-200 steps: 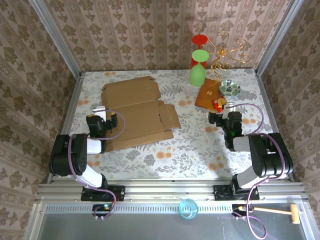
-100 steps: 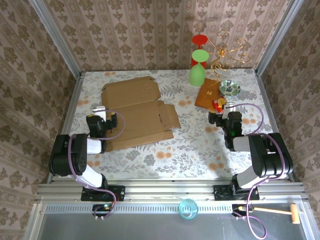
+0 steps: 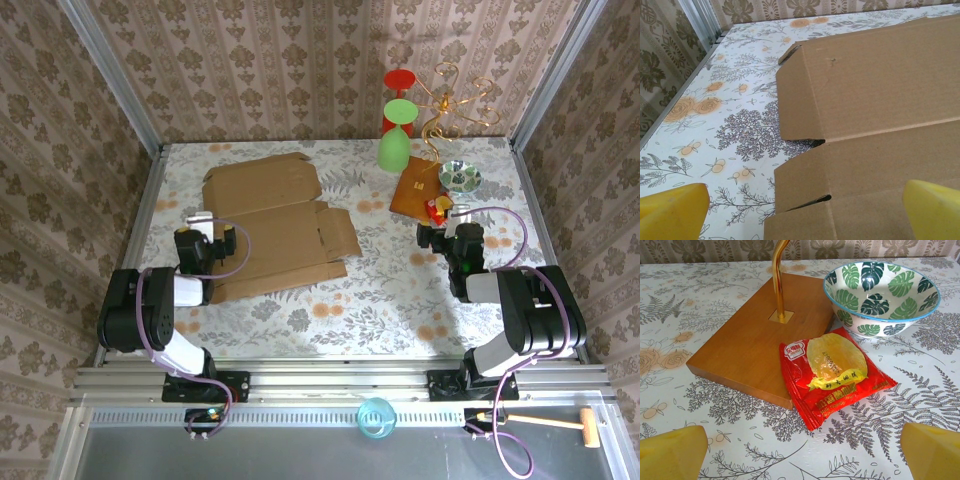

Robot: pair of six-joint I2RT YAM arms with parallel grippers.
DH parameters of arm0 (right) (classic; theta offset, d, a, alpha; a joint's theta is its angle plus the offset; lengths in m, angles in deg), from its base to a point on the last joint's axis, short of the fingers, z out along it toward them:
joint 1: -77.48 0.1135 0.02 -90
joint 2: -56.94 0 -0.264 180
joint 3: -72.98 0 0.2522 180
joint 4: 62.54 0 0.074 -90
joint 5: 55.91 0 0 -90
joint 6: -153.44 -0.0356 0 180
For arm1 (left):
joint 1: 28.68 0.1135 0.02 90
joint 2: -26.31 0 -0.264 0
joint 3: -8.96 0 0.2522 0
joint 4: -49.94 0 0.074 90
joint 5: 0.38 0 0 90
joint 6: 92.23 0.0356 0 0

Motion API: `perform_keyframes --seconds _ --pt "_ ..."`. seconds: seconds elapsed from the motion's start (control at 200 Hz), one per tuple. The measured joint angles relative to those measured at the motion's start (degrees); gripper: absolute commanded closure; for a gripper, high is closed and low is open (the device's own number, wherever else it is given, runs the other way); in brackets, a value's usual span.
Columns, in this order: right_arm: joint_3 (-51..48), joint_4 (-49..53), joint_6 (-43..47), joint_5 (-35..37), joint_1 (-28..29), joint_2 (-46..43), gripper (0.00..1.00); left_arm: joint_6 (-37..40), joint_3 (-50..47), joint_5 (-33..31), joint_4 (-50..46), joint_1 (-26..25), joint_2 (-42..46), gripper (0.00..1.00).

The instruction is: Fold the paper box

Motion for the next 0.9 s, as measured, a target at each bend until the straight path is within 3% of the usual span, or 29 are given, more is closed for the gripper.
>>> perform_keyframes --seconds 0.16,0.225,0.33,0.39,0.455,0.5,0.56,0.65,0.69,0.745,0.82,0.9 --pt "-0.4 0.6 -0.3 1.8 0.4 -1.5 0.0 0.2 -0.5 -2.0 0.6 -0.5 0.5 0.0" --pt "-1.0 4.8 -0.7 6.1 1.9 -7.7 0.0 0.9 -1.6 -7.5 -0.3 -3.2 3.9 0.0" --pt "0.7 13.5 0.0 14.3 7.1 -23.6 0.0 2.4 -1.0 -17.9 -4.8 -11.9 13.7 0.0" --pt "7.8 23.5 -1.6 18.6 10.0 -30.6 0.0 -1.1 4.5 -23.0 -15.6 -14.8 19.7 0.0" --pt "20.6 37.3 -7.8 19.8 10.2 -32.7 0.0 -10.6 14.9 -24.4 -31.5 -14.5 24.0 0.0" --pt "30.3 46.3 -14.3 19.8 9.2 -32.5 0.0 -18.0 21.0 -20.7 -37.8 -11.8 26.3 0.01" --pt "39.0 55.3 -21.9 17.6 6.6 -33.0 0.0 -27.3 25.4 -13.0 -42.4 -5.7 28.7 0.13" --pt "43.1 65.7 -28.6 14.0 5.6 -34.9 0.21 -40.6 30.3 -4.7 -54.6 1.0 28.8 0.38" --pt "43.9 70.6 -31.2 13.6 8.1 -35.1 0.28 -44.5 31.9 -1.2 -61.0 1.0 27.9 0.47" --pt "44.2 76.1 -33.5 12.5 13.2 -34.7 0.36 -49.8 32.2 2.8 -68.6 -0.7 26.5 0.51" --pt "43.4 80.4 -36.6 9.1 18.0 -33.6 0.38 -56.0 29.3 6.7 -78.2 -4.7 27.2 0.51" --pt "38.3 80.3 -41.0 3.8 21.1 -32.8 0.37 -63.8 22.5 9.7 -85.3 -9.2 33.6 0.49"
